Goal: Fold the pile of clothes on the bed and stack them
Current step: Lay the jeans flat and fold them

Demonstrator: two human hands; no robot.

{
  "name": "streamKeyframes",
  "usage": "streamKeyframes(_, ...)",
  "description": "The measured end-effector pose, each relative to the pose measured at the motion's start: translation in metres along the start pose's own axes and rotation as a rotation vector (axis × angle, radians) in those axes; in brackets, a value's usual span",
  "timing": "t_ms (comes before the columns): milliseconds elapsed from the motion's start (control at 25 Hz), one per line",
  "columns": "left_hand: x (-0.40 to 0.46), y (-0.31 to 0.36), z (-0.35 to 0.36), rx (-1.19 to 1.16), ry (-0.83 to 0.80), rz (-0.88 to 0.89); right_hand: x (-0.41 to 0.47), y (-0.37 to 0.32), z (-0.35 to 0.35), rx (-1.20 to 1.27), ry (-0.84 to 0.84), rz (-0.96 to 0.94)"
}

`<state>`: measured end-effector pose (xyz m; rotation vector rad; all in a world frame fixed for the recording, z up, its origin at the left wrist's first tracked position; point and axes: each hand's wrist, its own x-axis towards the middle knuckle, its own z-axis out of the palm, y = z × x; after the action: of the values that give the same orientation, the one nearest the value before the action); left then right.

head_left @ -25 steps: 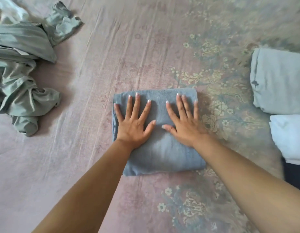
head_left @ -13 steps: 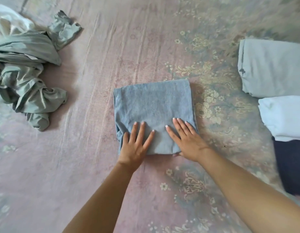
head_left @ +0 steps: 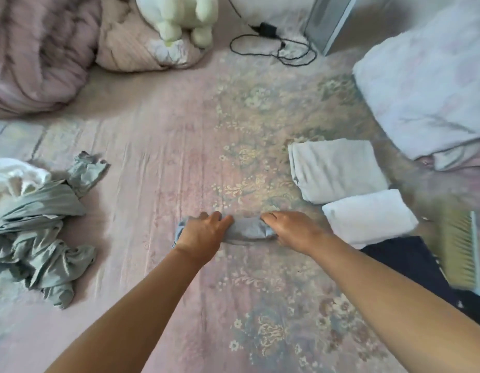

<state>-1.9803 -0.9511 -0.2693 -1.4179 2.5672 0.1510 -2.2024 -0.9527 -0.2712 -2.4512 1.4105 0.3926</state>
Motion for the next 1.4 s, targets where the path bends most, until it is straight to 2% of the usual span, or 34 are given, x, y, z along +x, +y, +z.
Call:
streamKeyframes(80, 0.039, 0.021, -0.053, 0.041, 0.011, 0.007, -0.013, 0.045, -0.042, -0.006, 0.052, 0.024)
streamKeyframes(200, 0.118, 0.061, -0.106, 0.101, 0.169, -0.021, -0.031, 0.131, -0.093, -0.072, 0.107, 0.085)
streamKeyframes(280, 0.172, 0.081, -0.127, 0.129, 0.258, -0.020, -0.033, 0.188, -0.115, -0.120, 0.210, 0.104)
streamKeyframes(400, 0.244, 0.103, -0.127, 0.211, 0.397, 0.002, -0.023, 0.264, -0.120, -0.266, 0.446, 0.019)
streamKeyframes(520, 0.304, 0.139, -0.083, 0.315, 0.578, 0.037, -0.009, 0.333, -0.070, -0.395, 0.444, 0.070)
streamKeyframes(560, 0.317, 0.154, -0.057, 0.314, 0.565, 0.073, -0.007, 0.347, -0.040, -0.364, 0.383, 0.085)
streamKeyframes(600, 0.327, 0.170, -0.026, 0.255, 0.480, 0.097, -0.005, 0.355, -0.009, -0.304, 0.288, 0.097)
streamKeyframes(640, 0.333, 0.187, 0.010, 0.165, 0.348, 0.091, -0.007, 0.360, 0.024, -0.219, 0.192, 0.130)
streamKeyframes(720, 0.326, 0.219, 0.077, 0.033, -0.035, 0.046, -0.019, 0.356, 0.080, -0.049, -0.082, 0.263)
streamKeyframes(760, 0.318, 0.229, 0.100, 0.006, -0.134, 0.023, -0.022, 0.350, 0.098, 0.050, -0.168, 0.298)
streamKeyframes(840, 0.311, 0.235, 0.130, -0.007, -0.108, 0.020, -0.016, 0.345, 0.119, 0.144, -0.122, 0.299)
streamKeyframes(920, 0.316, 0.225, 0.133, -0.068, 0.035, 0.075, 0.003, 0.346, 0.121, 0.139, -0.046, 0.326)
streamKeyframes(1000, 0.326, 0.210, 0.128, -0.086, 0.175, 0.123, 0.025, 0.352, 0.119, 0.114, -0.042, 0.413)
streamKeyframes(1160, 0.344, 0.206, 0.148, -0.069, 0.044, 0.013, 0.053, 0.355, 0.143, 0.102, -0.173, 0.547)
streamKeyframes(1320, 0.353, 0.212, 0.159, -0.028, -0.070, -0.011, 0.057, 0.356, 0.165, 0.074, -0.110, 0.565)
streamKeyframes(1400, 0.348, 0.213, 0.153, -0.072, -0.031, 0.014, 0.052, 0.351, 0.161, 0.075, -0.087, 0.604)
